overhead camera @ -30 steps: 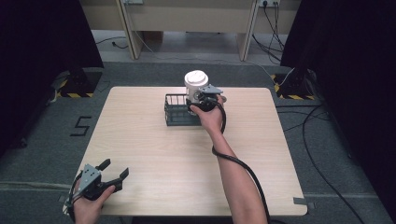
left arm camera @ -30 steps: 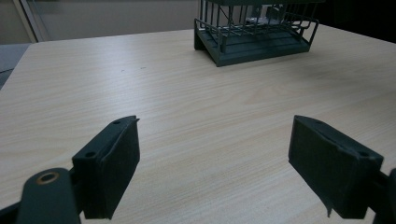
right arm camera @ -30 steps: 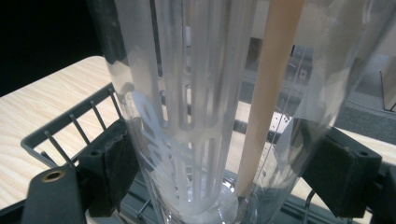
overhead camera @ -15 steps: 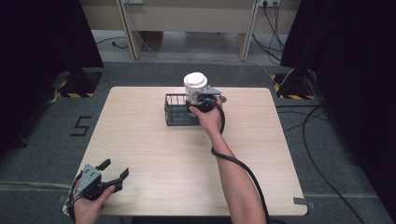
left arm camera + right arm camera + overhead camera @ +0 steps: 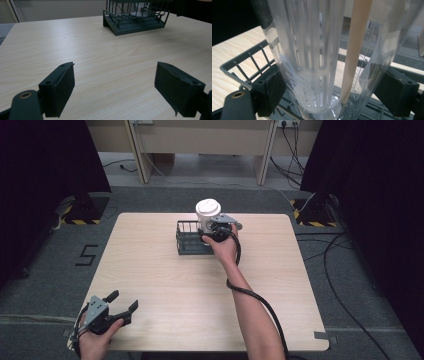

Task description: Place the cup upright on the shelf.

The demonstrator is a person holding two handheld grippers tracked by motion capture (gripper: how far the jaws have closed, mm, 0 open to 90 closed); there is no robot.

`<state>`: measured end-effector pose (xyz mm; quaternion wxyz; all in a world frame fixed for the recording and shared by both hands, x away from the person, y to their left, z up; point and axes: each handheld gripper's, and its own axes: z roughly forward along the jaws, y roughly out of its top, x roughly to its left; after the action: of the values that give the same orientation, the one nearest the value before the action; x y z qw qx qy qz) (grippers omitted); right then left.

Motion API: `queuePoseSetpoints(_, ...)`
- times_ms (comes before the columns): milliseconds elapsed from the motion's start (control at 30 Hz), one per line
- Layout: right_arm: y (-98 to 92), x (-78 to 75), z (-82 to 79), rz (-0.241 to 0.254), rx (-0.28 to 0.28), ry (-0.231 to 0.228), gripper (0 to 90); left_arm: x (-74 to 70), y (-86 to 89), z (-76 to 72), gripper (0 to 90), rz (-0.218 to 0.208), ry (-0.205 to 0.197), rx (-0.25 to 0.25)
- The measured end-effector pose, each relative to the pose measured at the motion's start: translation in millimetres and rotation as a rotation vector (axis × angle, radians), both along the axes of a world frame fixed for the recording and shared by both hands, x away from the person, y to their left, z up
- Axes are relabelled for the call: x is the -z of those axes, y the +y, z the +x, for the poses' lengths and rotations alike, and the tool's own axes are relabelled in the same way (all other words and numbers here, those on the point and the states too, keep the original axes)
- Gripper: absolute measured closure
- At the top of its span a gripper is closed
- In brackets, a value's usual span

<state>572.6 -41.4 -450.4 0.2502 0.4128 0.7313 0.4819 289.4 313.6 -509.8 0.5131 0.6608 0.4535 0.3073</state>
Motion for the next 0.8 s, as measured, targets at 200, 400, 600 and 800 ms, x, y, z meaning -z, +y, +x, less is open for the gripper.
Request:
queuePoseSetpoints(200, -7.3, 0.8, -7.0, 0.025, -0.007, 0.011, 15.9, 0.1, -0.3, 0.2, 15.9, 0.002, 0.000, 0.000)
queuePoseSetpoints(400, -15.6, -1.9, -14.3, 0.031, -0.021, 0.005, 16.0, 0.1, -0.6, 0.3, 15.8, 0.005, 0.000, -0.001)
queuePoseSetpoints(600, -20.7, -7.7, -23.9, 0.031, -0.037, -0.007, 15.7, 0.3, -0.7, 0.3, 15.8, 0.006, 0.001, -0.002)
queuePoseSetpoints(800, -27.1, -8.8, -31.5, 0.029, -0.034, -0.006, 15.8, 0.2, -1.1, 0.1, 15.8, 0.007, 0.000, -0.001)
